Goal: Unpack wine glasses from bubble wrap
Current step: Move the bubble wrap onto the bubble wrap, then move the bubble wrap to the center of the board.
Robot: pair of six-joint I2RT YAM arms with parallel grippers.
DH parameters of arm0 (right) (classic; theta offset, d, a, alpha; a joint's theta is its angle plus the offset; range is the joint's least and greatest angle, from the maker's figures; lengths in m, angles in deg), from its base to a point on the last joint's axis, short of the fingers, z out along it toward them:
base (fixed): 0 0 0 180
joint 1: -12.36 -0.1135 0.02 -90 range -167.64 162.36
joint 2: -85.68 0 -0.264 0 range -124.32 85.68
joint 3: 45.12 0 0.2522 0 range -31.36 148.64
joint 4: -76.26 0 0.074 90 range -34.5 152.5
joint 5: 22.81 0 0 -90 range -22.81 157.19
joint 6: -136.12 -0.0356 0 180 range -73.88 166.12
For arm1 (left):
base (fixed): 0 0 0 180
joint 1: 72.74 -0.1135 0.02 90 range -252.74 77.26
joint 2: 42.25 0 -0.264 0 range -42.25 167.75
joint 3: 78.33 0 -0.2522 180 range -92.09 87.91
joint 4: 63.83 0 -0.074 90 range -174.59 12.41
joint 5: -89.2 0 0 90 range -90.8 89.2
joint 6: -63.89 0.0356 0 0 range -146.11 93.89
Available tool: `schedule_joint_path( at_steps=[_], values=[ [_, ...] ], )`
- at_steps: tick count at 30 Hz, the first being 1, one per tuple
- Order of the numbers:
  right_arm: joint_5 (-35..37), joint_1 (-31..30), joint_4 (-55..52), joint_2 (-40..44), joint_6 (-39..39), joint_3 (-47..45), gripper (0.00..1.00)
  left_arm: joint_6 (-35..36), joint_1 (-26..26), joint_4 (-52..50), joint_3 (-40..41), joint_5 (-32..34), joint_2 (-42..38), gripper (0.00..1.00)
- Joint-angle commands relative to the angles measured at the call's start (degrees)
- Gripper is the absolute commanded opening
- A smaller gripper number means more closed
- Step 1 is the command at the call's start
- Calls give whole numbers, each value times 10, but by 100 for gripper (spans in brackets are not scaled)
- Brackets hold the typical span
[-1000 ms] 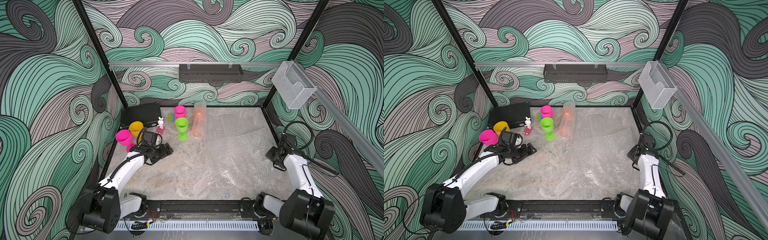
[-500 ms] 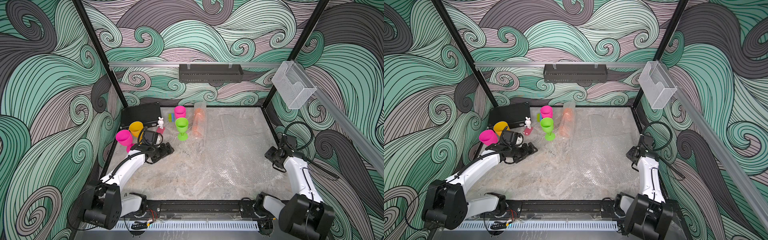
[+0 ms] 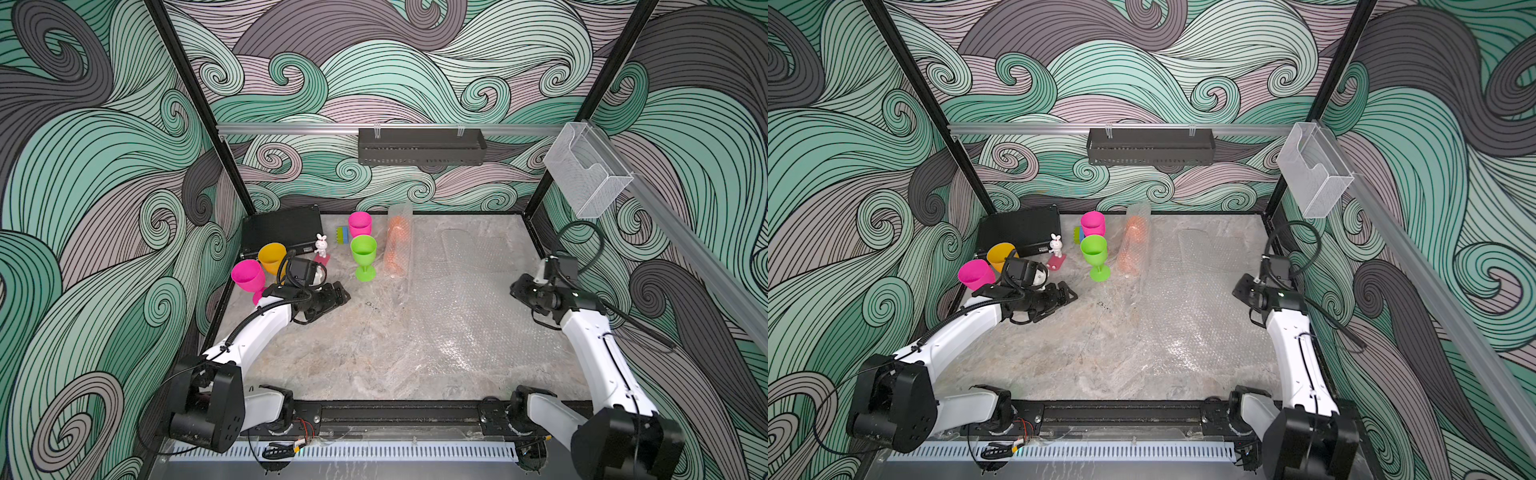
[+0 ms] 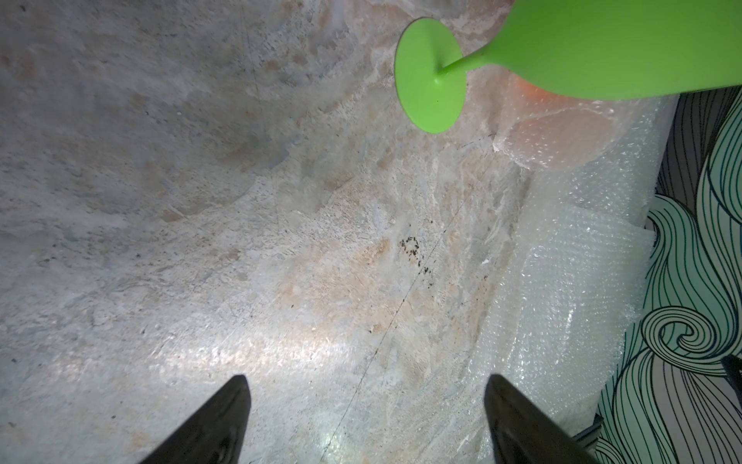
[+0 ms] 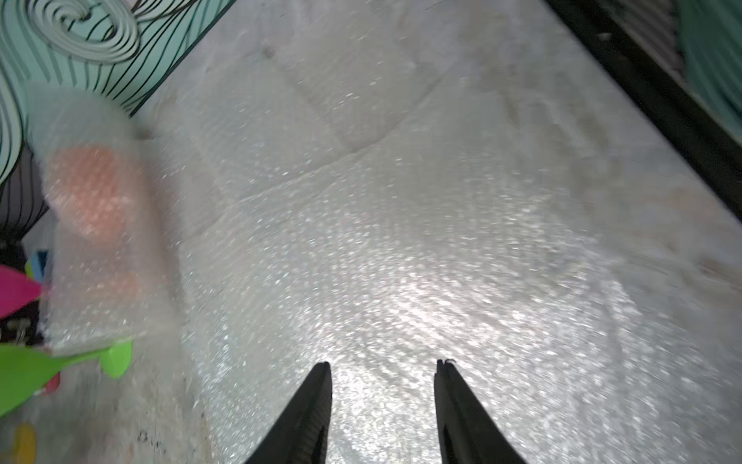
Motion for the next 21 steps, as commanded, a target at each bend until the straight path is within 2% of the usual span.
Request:
schedule_joint_path(
  at_steps=[1,4,10,14,18,21],
  values=[
    [-57,-70,73,-42,-50,22,48,9,-3,10,-20,-16,-6,90],
    [-78,-141,122,-105,-73,53,49,9,-3,18,-11,-24,-15,90],
    [-74,-261,180,-248,-87,168,53,6,-3,27,3,-34,-27,90],
    [-73,-295,201,-332,-97,240,56,5,-3,29,13,-38,-35,90],
    [-61,-312,213,-396,-100,296,58,6,-3,23,16,-33,-44,90],
    [-77,-317,248,-442,-100,329,59,5,-3,22,18,-32,-48,90]
  ],
)
